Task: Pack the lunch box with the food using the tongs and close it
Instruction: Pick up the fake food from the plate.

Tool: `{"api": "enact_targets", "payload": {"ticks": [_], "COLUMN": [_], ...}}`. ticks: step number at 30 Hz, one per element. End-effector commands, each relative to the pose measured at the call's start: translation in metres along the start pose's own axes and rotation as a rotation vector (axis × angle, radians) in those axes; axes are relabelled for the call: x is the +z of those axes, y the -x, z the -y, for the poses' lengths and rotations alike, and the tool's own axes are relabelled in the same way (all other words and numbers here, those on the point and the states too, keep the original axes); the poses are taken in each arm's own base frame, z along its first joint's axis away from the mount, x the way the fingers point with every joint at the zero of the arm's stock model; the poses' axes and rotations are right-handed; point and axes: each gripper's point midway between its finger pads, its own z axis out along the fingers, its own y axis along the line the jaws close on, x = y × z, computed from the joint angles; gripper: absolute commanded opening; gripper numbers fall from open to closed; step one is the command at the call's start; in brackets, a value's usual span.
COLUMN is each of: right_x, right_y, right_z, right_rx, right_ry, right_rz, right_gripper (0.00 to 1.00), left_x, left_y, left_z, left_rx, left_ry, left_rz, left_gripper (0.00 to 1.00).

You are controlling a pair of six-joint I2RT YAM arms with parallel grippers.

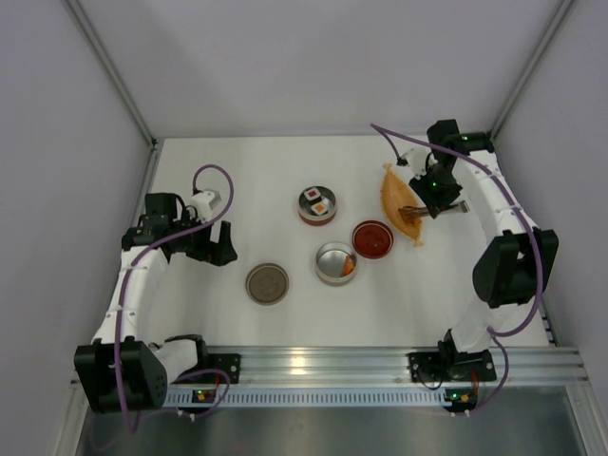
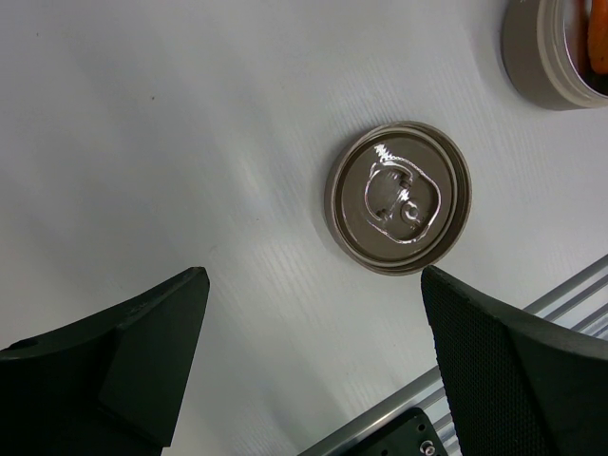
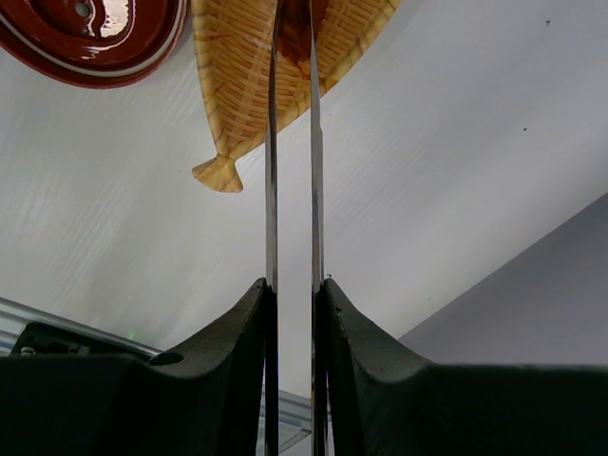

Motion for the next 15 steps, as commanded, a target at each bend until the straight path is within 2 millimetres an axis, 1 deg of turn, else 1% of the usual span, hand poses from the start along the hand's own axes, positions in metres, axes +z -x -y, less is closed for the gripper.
{"api": "enact_targets", "payload": {"ticks": [1,5,6,8,11,15], "right_x": [-0.010,-0.010,-0.013,-0.017,-0.025,-0.038], "right_y": [0.010,0.013,0.015,0.018,0.020,0.023], "right_z": [0.010,0.012,0.013,0.007,0.005,0.001], "right_rx": [0.029,0.032,0.034,0.028,0.025,0.018], "right_ry": [-0.033,-0.042,-0.048,-0.017,-0.005,0.007], "right_rz": [0.057,0.075,0.082,0.098,0.118,0.153], "right_gripper": [0.26,0.21,0.20,0.17,0.15,0.14], "left_x": [0.001,0.000,0.000,0.000,0.000,0.000], "left_y": [0.008,0.008,0.007,0.007,0.008,0.008], "left_z": [-0.001,-0.001,-0.001,-0.002,-0.002,-0.001], "left_rx": [0.026,0.027,0.027,0.028,0.026,0.027], "left_ry": [-0.009,-0.006,-0.003,-0.002,-0.002,-0.007], "left_rz": [0.031,0.032,0.031,0.029,0.029,0.032], "left_gripper": [0.98,0.98,0.98,0.98,0.98,0.98]}}
